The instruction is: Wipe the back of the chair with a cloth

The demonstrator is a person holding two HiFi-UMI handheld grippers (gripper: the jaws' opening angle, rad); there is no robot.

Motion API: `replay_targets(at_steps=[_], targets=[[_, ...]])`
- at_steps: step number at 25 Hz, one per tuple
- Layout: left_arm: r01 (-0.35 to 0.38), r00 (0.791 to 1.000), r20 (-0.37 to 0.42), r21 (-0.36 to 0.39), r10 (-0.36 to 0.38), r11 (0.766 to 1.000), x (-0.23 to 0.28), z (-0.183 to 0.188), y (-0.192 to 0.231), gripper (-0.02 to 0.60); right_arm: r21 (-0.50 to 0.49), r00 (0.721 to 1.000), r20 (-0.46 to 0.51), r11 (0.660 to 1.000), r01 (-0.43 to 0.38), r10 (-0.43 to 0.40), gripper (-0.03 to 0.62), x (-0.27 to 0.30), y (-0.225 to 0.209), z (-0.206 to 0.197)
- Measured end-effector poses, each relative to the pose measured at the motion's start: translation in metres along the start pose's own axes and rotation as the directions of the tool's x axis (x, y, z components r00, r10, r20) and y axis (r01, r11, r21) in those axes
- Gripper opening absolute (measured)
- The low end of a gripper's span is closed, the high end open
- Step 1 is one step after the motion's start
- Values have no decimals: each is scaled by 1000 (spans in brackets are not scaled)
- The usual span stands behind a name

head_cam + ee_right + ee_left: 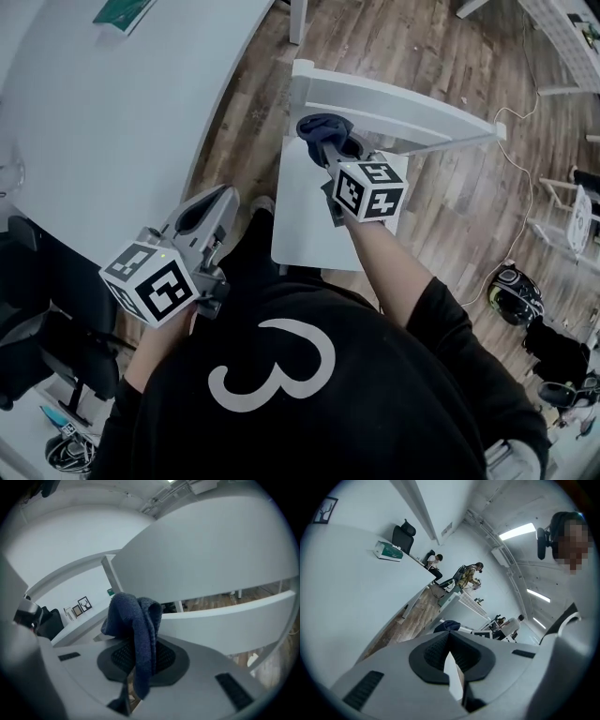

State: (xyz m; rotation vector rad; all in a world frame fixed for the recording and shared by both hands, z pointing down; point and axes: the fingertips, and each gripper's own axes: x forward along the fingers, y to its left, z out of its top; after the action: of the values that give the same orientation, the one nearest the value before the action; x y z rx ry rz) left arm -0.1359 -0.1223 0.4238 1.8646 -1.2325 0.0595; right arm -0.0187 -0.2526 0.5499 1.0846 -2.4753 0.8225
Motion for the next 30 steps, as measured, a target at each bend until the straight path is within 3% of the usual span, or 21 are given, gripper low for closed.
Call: replay_targets(at_steps=[15,30], targets=[[-15,1000,-11,-21,15,1000,-9,-3,19,14,33,996,-26,996,81,-80,52,39,-2,-7],[22,998,-56,7,-21,1000,19,-11,-5,14,90,992,-22,988,127,-125,52,25,-29,-11]])
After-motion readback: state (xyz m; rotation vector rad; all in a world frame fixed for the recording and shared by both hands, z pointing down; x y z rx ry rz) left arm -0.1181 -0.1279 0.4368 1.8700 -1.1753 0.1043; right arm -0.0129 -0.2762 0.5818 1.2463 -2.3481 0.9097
